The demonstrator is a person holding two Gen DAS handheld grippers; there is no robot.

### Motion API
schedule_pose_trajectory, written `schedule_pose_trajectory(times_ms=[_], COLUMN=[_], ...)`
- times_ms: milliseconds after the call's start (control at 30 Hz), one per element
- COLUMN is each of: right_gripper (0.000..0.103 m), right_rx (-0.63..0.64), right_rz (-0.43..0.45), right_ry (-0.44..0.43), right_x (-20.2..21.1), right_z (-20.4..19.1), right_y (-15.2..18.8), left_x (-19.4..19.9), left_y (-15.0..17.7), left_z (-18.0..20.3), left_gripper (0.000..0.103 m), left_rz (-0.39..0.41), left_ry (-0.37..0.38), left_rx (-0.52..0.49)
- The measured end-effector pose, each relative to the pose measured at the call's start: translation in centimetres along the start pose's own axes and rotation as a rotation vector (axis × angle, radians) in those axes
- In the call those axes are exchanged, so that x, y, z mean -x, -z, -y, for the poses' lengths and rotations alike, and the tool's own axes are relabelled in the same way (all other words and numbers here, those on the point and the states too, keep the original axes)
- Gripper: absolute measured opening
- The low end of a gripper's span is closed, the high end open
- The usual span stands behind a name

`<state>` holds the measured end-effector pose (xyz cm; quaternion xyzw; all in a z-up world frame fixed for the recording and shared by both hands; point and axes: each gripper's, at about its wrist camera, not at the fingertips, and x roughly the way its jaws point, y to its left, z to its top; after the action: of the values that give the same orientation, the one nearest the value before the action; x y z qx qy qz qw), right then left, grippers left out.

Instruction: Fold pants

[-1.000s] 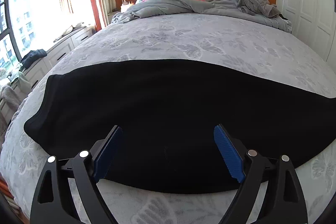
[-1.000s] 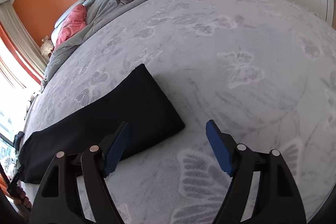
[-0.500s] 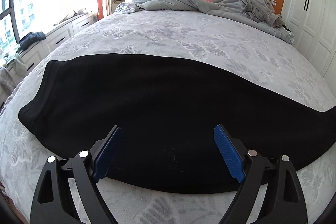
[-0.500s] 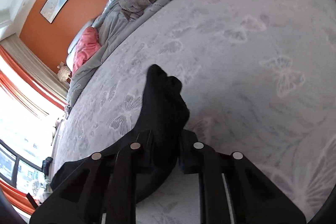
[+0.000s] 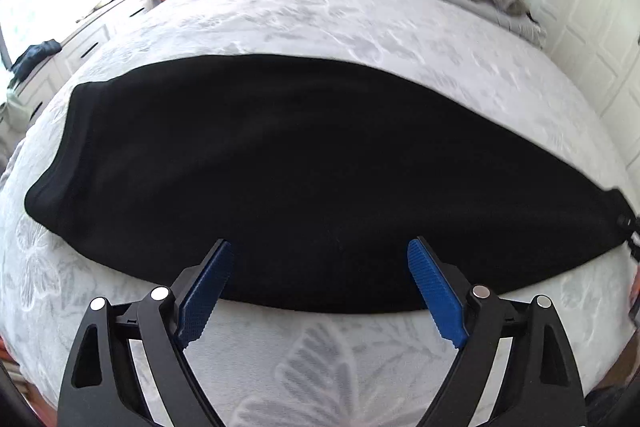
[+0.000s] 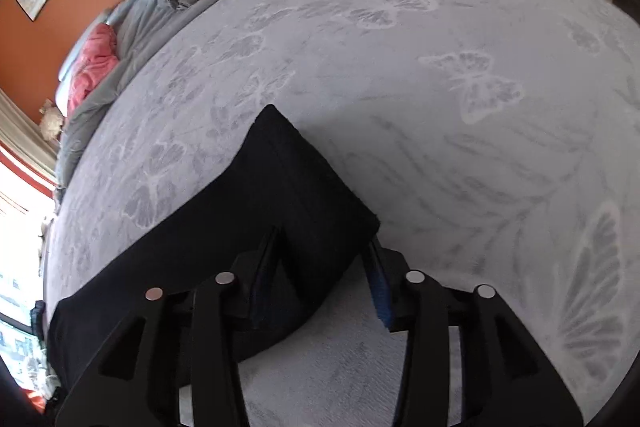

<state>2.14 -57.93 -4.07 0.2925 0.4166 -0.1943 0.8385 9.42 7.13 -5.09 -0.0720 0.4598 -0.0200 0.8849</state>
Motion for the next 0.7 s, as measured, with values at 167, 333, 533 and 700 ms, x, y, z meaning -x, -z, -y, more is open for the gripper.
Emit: schedule_pose_trajectory(times_ms=[167,333,533,700], right_gripper=[0.045,0.056,0.060,0.014], right_rx=[0.220,0.735,1.200,1.214], right_rz=[0.103,-0.073,-0.171,-0.297], right_ry=[-0.061,-0.403,-0.468,-0.417], right_x=[7.1,9.5,6.1,1.3], right_z=[-5.2,-21.4,-34.5,-36.5], right_y=[3.4,13.2,25.0,27.5], left_x=[0.1,-0.3,0.6,0.5], left_y=[-0.6,-0.6,-0.9,-0.7], left_z=[-6.6,-7.9,-7.3,-6.9], left_gripper=[0.086,0.086,0.086,0.086], left_rz=[-0.065,-0.111,-0.074,-0.069], left_ry=[0.107,0.124,0.077,0.072], left_rx=[0.284,0.350,0.266,0.214])
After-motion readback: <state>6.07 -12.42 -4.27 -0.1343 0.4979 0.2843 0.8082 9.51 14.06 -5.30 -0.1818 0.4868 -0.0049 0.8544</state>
